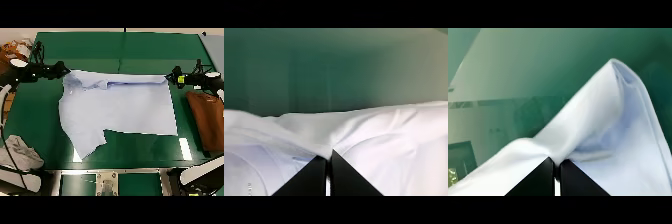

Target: Fold the shirts.

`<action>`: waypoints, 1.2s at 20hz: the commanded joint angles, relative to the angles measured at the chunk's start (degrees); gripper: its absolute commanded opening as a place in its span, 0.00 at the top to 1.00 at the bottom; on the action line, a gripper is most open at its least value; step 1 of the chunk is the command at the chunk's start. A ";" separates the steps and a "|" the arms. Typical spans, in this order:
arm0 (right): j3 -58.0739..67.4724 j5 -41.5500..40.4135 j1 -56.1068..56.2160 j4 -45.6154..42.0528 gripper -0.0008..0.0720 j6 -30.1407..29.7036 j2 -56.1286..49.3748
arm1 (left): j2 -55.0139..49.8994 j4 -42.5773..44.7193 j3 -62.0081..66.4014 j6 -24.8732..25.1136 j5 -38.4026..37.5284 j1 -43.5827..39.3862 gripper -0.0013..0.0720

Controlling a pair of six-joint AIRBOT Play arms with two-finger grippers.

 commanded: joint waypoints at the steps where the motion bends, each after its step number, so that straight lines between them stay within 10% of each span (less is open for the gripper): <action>1: 6.27 3.65 -1.01 -0.35 0.97 -0.31 -2.16 | -1.01 -0.63 1.64 -1.49 1.18 0.07 0.95; 8: 9.79 24.39 -4.79 -10.82 0.97 1.95 -2.14 | -1.01 8.74 2.71 -7.41 -16.04 1.66 0.95; 20: 9.03 33.53 -3.32 -26.12 0.97 11.17 -2.32 | -1.03 13.51 -1.81 -9.20 -15.45 -2.67 0.95; 22: 9.07 33.73 -3.34 -26.12 0.74 11.17 -2.32 | -1.03 13.44 -1.81 -9.20 -16.31 -2.67 0.95; 23: 9.49 35.06 -3.61 -26.21 0.61 11.17 -2.32 | -1.01 13.18 -1.62 -9.20 -17.44 -2.56 0.72; 24: 10.56 37.66 -4.24 -26.34 0.60 11.45 -2.29 | -1.01 13.25 -0.72 -9.44 -20.37 -2.34 0.17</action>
